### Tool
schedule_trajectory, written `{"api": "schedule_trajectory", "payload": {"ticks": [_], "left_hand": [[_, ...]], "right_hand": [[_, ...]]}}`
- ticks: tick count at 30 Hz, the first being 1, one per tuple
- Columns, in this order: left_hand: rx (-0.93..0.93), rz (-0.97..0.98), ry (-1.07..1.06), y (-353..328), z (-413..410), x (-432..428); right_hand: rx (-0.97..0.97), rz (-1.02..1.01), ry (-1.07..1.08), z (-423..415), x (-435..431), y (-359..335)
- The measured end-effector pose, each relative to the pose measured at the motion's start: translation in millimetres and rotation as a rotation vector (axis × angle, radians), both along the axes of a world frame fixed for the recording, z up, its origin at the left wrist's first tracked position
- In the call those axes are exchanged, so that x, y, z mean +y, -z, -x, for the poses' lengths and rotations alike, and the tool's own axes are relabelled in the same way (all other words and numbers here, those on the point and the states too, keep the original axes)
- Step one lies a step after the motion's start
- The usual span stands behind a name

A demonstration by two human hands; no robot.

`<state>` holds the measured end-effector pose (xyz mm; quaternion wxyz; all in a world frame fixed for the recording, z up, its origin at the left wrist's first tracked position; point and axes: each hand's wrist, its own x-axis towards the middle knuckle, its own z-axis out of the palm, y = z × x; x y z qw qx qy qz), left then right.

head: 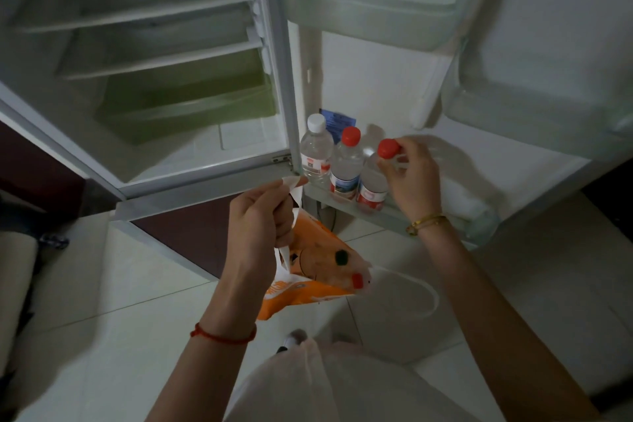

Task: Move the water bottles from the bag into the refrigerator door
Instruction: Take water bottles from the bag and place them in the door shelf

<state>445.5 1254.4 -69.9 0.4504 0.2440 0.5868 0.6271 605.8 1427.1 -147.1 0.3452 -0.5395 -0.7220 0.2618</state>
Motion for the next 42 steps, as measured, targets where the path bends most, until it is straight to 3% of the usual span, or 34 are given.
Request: {"api": "schedule_trajectory", "payload": {"ticks": [4,7,11,13,18,27,34,42], "left_hand": [[-0.027,-0.005,0.014,-1.3,-2.4,-2.7],[-0.038,-0.019,0.029,-2.6,-4.7,-3.6],[-0.056,-0.034,0.052,-7.2,-10.4,-5.0],[-0.062,-0.042,0.059,-7.5,-12.5,-5.7],[-0.035,-0.027,0.066,-9.0,-22.0,-9.5],[-0.037,-0.002,0.050,-10.0,-34.8,-14.8],[-0.024,-0.027,0.052,-6.8,-35.8,-17.8],[-0.021,-0.022,-0.083,2.5,-10.5,-15.6]], "right_hand": [[0.097,-0.033,0.085,-6.7,-24.6,10.0],[-0.041,-0.001,0.129,-16.1,-53.0,32.3],[-0.433,0.537,-0.027,-25.5,-79.3,89.6],[-0.501,0.717,-0.060,-27.6,-88.0,117.3],[-0.200,0.995,0.078,-26.4,-99.0,144.1],[-0.051,1.120,0.311,-33.1,-84.8,210.1],[-0.136,1.137,0.343,-27.1,-94.4,189.0],[-0.137,0.847,0.304,-11.9,-102.6,154.2]]}}
